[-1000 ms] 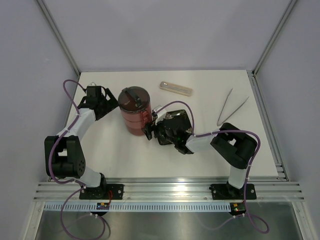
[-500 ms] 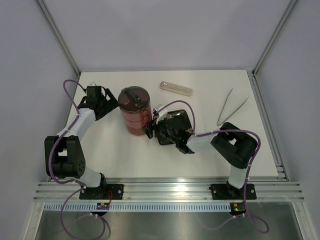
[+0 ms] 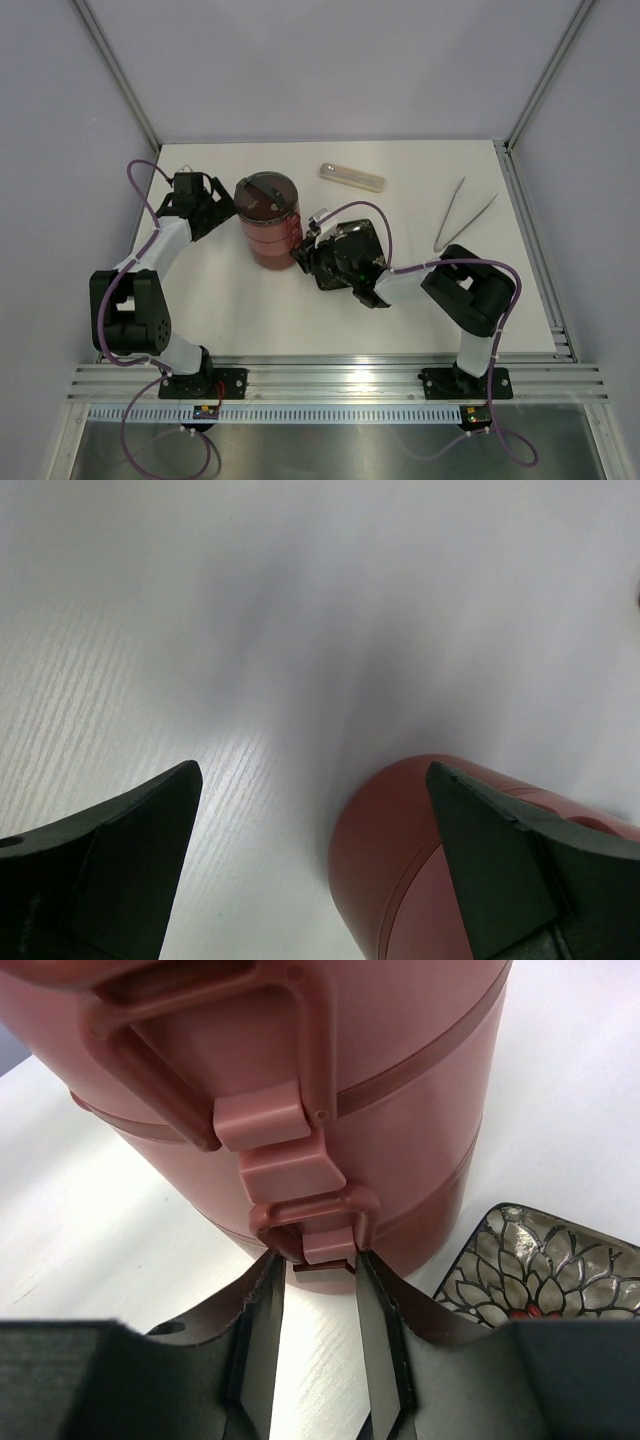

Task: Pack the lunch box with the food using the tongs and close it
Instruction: Adjust the fastener in the packing box.

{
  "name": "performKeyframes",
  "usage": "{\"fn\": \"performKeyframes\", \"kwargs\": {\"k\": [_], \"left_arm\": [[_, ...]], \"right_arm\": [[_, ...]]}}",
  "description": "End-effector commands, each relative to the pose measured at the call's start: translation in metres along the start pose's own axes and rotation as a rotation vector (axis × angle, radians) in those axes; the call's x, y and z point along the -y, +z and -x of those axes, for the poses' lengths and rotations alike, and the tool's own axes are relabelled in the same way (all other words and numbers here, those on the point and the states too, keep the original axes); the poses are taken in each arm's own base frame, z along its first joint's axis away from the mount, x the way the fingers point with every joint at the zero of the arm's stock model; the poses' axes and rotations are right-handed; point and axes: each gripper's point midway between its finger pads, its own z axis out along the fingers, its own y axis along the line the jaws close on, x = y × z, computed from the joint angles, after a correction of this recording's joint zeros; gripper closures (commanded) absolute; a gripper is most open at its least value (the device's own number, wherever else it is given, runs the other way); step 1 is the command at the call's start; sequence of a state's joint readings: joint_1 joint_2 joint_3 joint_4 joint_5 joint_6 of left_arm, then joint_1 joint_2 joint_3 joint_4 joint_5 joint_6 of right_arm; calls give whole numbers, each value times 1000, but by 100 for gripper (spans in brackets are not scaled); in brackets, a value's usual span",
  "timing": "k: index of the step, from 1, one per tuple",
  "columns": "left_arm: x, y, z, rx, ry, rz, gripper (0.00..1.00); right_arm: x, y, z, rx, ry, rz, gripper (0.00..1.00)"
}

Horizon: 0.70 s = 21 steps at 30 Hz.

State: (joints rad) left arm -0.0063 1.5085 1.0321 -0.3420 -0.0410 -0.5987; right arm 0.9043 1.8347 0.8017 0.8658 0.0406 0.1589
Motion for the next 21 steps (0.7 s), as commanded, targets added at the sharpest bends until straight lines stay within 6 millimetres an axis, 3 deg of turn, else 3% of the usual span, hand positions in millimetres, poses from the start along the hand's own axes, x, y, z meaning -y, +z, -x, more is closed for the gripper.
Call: {"fn": "performKeyframes", "kwargs": {"k": [1, 7, 10, 11, 15, 21], "left_arm": [[4, 3, 10, 36, 11, -19, 1], [4, 4, 11, 36, 12, -19, 1], [4, 5, 10, 31, 12, -18, 1], [4, 5, 10, 32, 12, -19, 1], [4, 6, 9, 32, 12, -20, 1], [4, -1, 14, 52, 1, -14, 1]], "right_arm": [[-4, -1, 38, 115, 8, 21, 66], [-4, -1, 39, 114, 5, 19, 68], [-4, 0, 38, 106, 0, 20, 62], [-4, 0, 38, 101, -5, 17, 52], [-3, -6, 47, 105, -12, 8, 38], [6, -29, 68, 111, 3, -49, 34]]}}
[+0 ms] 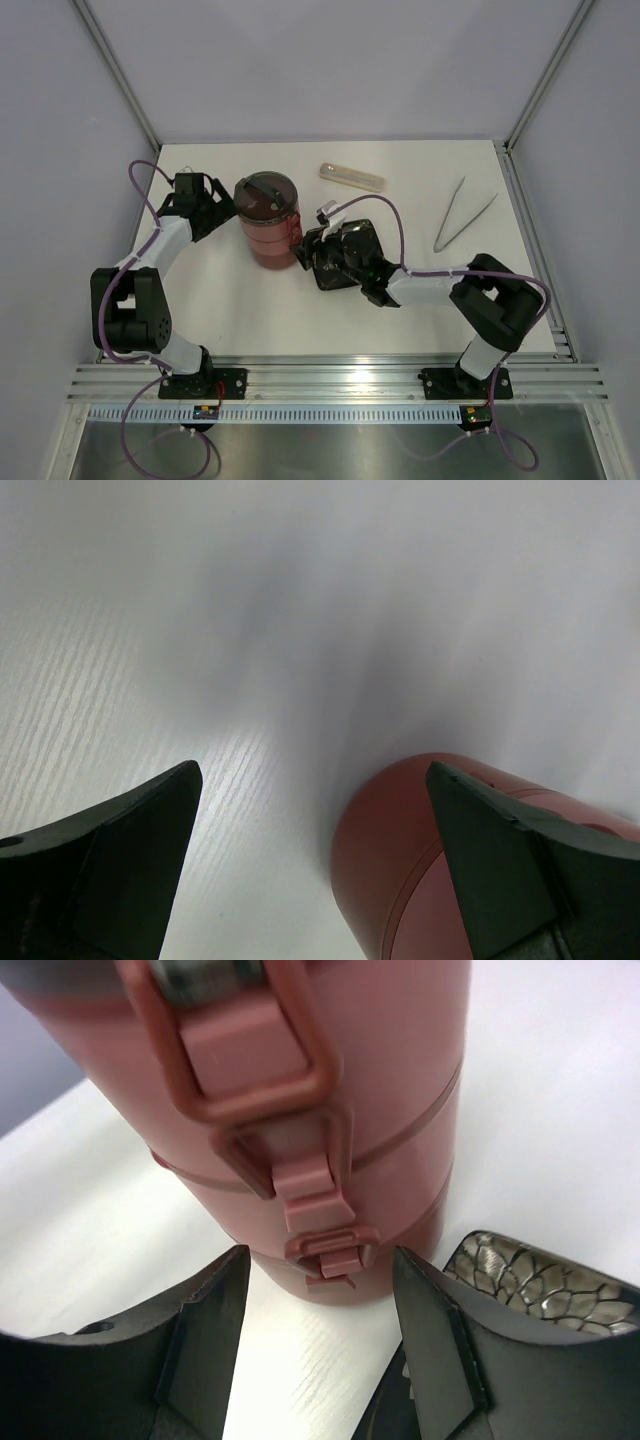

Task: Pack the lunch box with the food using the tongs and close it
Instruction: Adjust the fastener in the packing box.

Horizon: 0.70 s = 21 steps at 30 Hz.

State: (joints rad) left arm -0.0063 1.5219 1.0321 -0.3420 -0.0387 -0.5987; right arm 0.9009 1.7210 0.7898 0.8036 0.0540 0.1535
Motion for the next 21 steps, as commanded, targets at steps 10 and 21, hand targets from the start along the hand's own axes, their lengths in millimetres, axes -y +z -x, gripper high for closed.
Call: {"fn": "performKeyframes", "kwargs": {"k": [10, 21], "left_arm": [[-12, -17, 22, 81, -62, 42, 6], [-8, 6, -5, -16, -86, 4, 16]], "right_arm": [[80, -37, 34, -48, 108, -309, 86], [59, 16, 18, -197, 118, -149, 100]]}}
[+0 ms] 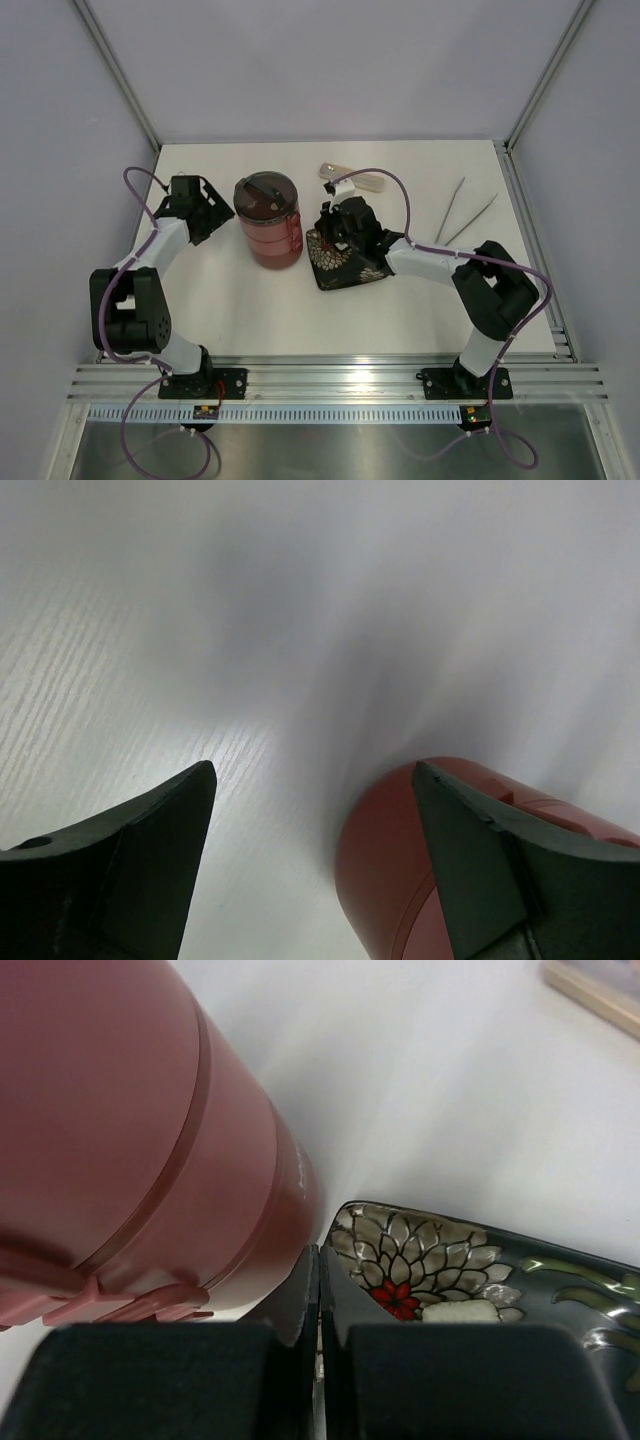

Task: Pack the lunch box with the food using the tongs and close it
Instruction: Adjust the fastener in the packing box.

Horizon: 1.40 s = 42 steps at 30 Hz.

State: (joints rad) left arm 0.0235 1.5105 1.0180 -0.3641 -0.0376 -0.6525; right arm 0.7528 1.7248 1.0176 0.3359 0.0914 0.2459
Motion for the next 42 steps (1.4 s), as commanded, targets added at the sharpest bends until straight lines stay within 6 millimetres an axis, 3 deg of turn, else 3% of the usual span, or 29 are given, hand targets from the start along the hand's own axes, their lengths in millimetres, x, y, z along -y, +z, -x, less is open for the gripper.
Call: {"fn": "performKeyframes", "kwargs": {"k": [1, 12, 22, 26, 33, 42], "left_arm": [[3, 9, -6, -11, -9, -26, 16], [3, 16, -8, -21, -6, -23, 14], [2, 22, -11, -32, 4, -18, 14], [1, 23, -11, -33, 4, -16, 14], [1, 23, -10, -29, 5, -19, 14], [2, 28, -17, -55, 2, -30, 14]], "right_arm": [[-23, 2, 9, -12, 1, 100, 100], [-58, -2, 1, -34, 19, 235, 100], [-74, -5, -4, -36, 8, 268, 100], [-72, -5, -4, -31, 4, 255, 100], [-46, 6, -7, -32, 20, 100, 100], [-60, 9, -6, -19, -1, 164, 100]]}}
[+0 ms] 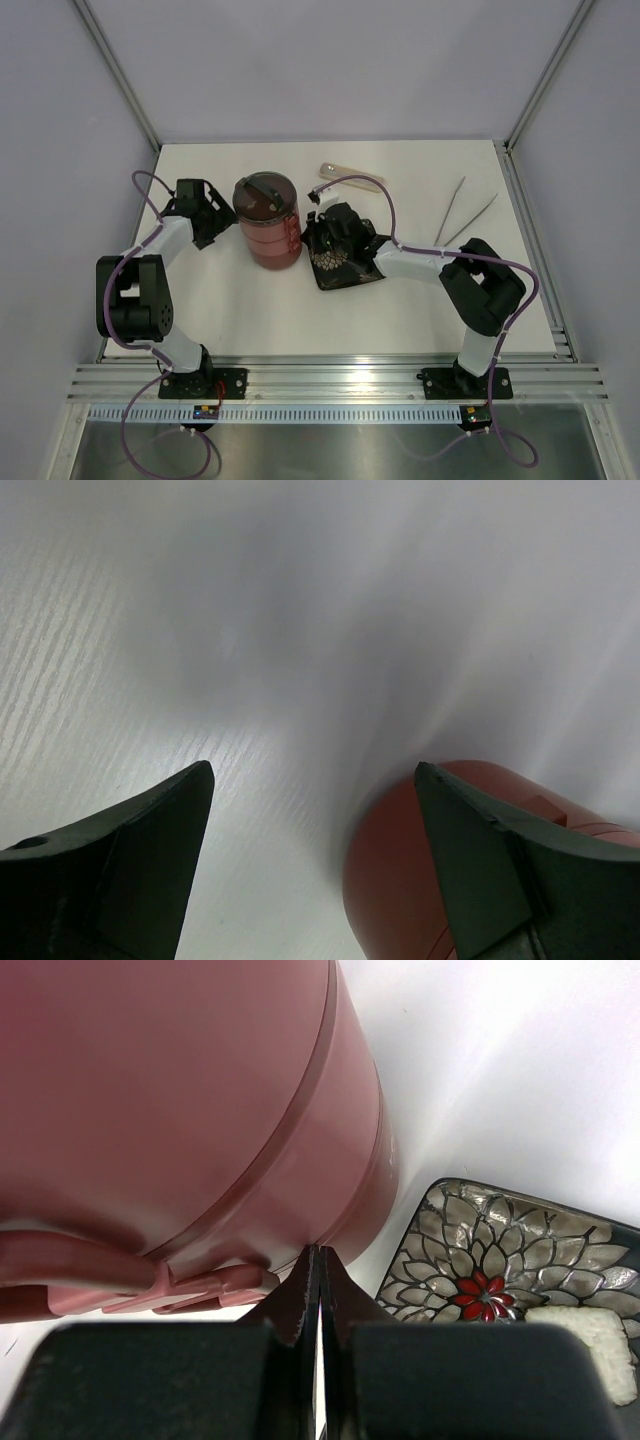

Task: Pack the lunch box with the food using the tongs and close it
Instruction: Adjust the fastener in the packing box.

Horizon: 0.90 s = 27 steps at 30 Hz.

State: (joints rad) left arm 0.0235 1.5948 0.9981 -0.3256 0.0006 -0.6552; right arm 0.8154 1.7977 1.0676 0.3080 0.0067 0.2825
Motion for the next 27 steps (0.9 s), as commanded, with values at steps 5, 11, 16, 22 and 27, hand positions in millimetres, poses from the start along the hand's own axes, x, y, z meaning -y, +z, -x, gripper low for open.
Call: {"fn": "performKeyframes", "kwargs": {"k": [5, 11, 16, 22, 27], "left_arm": [[10, 3, 6, 21, 4, -44, 14], [8, 5, 2, 16, -4, -42, 14], [5, 10, -3, 7, -15, -43, 14], [2, 12, -6, 6, -18, -35, 14], [2, 12, -9, 6, -30, -45, 14]], "right_arm": [[-36, -6, 18, 62, -38, 104, 100], [-48, -16, 20, 77, -37, 119, 100], [-48, -20, 18, 82, -17, 116, 100], [-59, -23, 20, 98, -18, 140, 100], [-74, -20, 15, 95, -4, 171, 100]]}}
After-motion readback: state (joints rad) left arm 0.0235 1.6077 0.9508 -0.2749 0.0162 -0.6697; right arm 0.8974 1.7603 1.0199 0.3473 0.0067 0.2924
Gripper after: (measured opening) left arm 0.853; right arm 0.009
